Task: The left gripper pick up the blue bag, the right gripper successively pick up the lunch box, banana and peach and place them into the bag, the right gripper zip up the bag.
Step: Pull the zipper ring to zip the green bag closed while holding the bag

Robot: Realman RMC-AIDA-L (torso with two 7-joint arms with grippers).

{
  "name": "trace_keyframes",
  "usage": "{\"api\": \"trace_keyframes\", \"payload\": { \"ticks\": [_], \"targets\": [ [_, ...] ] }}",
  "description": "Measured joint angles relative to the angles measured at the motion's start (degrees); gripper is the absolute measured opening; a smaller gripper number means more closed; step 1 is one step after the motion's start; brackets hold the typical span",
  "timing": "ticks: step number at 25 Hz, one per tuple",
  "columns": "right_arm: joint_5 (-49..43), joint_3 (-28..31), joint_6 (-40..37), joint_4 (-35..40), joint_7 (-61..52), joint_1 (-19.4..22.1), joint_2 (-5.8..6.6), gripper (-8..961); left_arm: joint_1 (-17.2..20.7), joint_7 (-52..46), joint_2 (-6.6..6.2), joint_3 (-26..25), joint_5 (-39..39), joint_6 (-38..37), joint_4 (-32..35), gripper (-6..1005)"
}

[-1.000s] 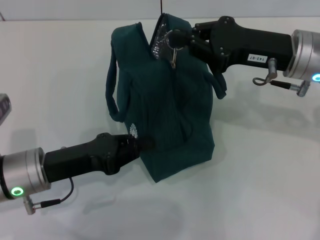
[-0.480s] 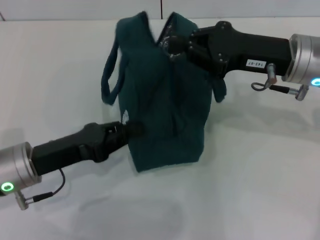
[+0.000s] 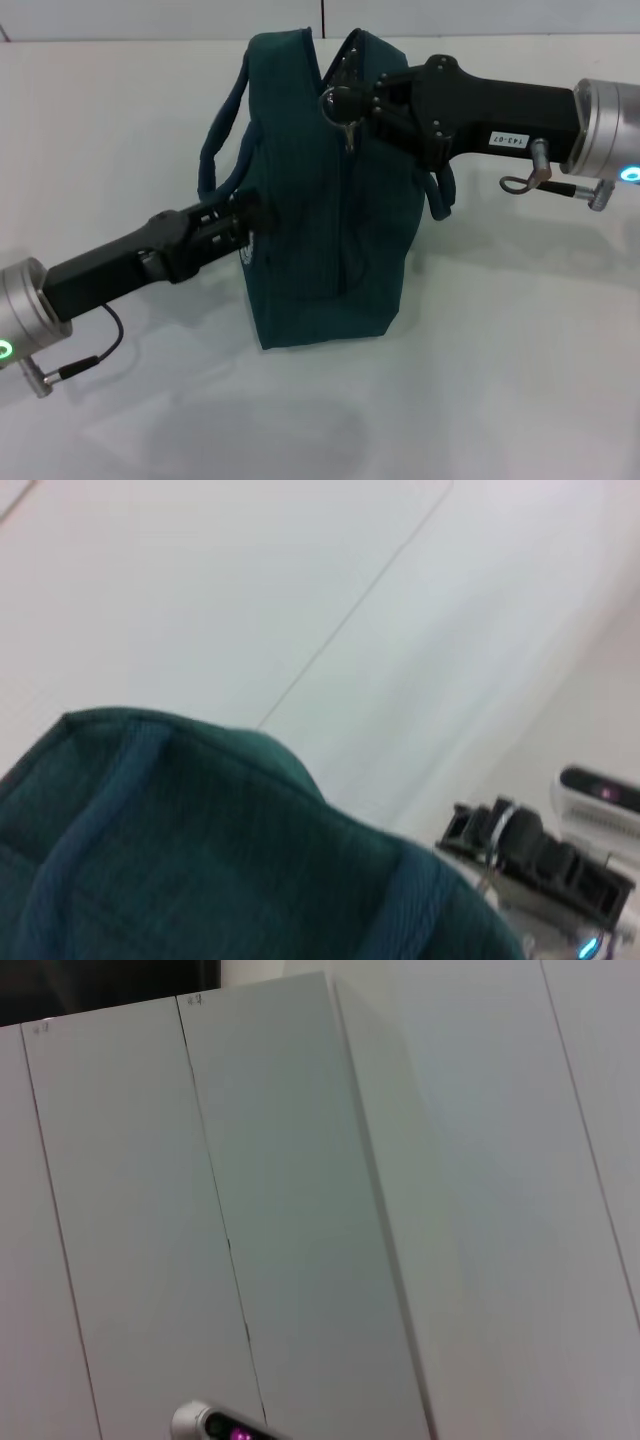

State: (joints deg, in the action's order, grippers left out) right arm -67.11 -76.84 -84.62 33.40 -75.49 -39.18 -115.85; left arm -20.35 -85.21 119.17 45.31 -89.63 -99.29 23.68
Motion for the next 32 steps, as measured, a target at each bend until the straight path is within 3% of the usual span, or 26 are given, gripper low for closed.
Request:
{"api": "trace_keyframes", "payload": {
  "ticks": [7,18,26,32],
  "targets": [
    [-0.03,-0.75,-0.01,-0.09,0.0,-0.23,-0.05,8,-1.12,-2.73,0.07,0.01,0.73,-1.12,0.18,711],
    [0.34,-1.31,-0.48,-0.09,0.0,-0.16,-0.16,8,-1.91,-3.56,0.09,0.34,0.16,0.27,-0.12,754],
    [0.49,-1.2,-0.53,-0.43,-0.17,0.3,-0.16,7,-1.87,-2.84,0.26,0.59,0.02,0.76,-0.13,589],
    [0.91,-0.99,-0.54,-1.37,-0.48,0.33,-0.14,7,-2.31,-1.72,0.27,2.28,-0.04,0.73,-0.13,386]
  ]
}}
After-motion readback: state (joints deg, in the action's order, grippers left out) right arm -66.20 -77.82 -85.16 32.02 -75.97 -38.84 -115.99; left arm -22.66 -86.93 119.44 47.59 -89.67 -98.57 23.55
